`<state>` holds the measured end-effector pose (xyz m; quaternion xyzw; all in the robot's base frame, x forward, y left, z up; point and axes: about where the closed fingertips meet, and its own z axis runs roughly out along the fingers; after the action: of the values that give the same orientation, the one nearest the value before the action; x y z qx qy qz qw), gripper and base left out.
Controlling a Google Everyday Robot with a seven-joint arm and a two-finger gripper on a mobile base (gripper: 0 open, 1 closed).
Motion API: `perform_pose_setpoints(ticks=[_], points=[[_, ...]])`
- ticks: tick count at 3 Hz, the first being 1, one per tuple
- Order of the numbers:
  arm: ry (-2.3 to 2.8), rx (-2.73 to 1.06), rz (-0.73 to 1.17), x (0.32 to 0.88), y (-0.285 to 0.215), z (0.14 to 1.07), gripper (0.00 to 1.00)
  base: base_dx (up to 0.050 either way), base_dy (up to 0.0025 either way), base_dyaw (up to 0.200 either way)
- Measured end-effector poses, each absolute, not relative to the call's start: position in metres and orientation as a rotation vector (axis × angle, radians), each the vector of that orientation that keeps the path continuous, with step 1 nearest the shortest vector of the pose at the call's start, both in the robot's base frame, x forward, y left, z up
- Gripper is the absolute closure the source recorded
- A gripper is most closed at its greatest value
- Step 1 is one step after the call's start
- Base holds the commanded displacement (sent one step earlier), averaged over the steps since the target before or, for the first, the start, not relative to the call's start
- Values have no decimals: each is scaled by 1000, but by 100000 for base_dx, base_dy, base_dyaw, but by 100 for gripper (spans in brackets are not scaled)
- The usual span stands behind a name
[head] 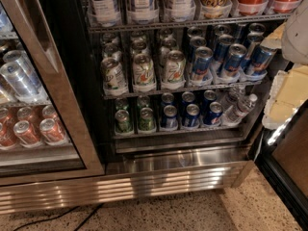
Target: Close right fridge door
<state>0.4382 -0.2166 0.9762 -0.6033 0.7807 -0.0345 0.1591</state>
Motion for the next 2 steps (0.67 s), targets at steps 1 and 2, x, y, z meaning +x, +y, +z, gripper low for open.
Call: perform_pose_setpoints(ticks=[1, 2], points=[[2232, -1725, -99, 438, -217, 976, 0, -4950, -1, 7], [2232, -1725, -99, 438, -217, 976, 0, -5000, -1, 11]])
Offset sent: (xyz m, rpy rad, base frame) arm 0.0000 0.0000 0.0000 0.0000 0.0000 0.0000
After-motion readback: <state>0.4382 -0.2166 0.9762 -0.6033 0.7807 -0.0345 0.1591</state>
